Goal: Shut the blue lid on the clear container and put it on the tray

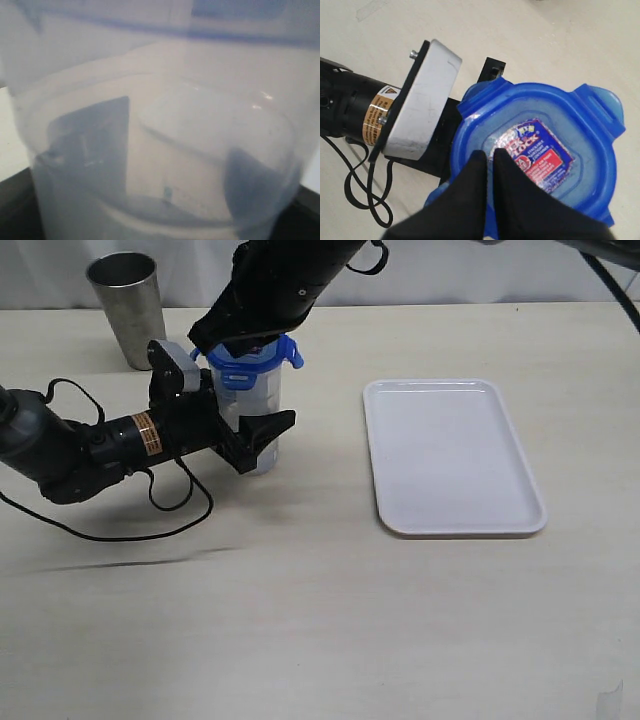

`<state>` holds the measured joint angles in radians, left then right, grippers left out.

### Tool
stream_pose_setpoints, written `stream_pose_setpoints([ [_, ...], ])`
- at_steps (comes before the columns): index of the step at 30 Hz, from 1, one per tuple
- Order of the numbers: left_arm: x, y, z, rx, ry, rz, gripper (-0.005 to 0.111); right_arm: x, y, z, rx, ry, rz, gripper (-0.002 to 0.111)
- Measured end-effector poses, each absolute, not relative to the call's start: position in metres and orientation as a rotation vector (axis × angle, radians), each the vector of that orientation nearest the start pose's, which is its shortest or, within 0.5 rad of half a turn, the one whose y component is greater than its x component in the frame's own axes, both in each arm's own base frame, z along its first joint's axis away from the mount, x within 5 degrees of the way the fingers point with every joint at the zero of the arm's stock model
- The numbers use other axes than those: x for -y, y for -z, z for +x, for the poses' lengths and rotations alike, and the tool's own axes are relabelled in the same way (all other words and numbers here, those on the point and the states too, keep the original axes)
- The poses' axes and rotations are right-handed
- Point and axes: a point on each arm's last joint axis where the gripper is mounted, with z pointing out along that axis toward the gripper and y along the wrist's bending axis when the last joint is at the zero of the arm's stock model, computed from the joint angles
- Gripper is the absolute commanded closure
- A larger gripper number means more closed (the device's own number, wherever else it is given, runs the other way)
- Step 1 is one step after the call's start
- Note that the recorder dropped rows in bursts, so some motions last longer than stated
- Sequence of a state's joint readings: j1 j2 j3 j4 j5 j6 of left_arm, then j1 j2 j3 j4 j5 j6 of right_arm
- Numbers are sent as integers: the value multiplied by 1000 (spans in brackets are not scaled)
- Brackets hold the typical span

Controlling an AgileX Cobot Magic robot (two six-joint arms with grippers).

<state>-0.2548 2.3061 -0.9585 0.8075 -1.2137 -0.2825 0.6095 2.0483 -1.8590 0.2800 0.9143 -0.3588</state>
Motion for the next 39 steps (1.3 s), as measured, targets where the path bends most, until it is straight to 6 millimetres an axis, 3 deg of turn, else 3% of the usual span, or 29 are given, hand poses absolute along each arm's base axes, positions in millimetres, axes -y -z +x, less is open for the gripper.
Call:
stream_pose_setpoints([
  [4, 157, -62, 352, -1566, 798, 836, 107, -285, -282, 367, -2306, -481, -1140, 102],
  [9, 160, -62, 347, -1541, 831, 900, 107, -286, -303, 358, -2163, -531, -1255, 81],
  [12, 161, -62, 345, -1534, 852, 918, 107, -282, -319, 353, -2099, -502, -1287, 78],
  [15, 159, -63, 344, -1534, 876, 936, 107, -278, -328, 349, -2082, -316, -1290, 78],
  [19, 157, -66, 343, -1533, 932, 998, 107, -275, -335, 346, -2118, 167, -1155, 78],
  [22, 157, -69, 344, -1521, 977, 1082, 107, -276, -336, 338, -2164, 325, -1049, 78],
  [25, 158, -71, 345, -1491, 998, 1163, 107, -278, -333, 328, -2278, 257, -1077, 78],
  [29, 159, -72, 343, -1472, 1014, 1212, 107, -286, -333, 314, -2394, -66, -1195, 77],
  [32, 159, -72, 342, -1467, 1023, 1222, 107, -293, -335, 307, -2392, -226, -1252, 65],
  [35, 159, -72, 341, -1463, 1025, 1229, 107, -297, -331, 304, -2413, -289, -1278, 62],
  [39, 159, -72, 341, -1461, 1024, 1232, 107, -300, -315, 311, -2449, -190, -1275, 62],
])
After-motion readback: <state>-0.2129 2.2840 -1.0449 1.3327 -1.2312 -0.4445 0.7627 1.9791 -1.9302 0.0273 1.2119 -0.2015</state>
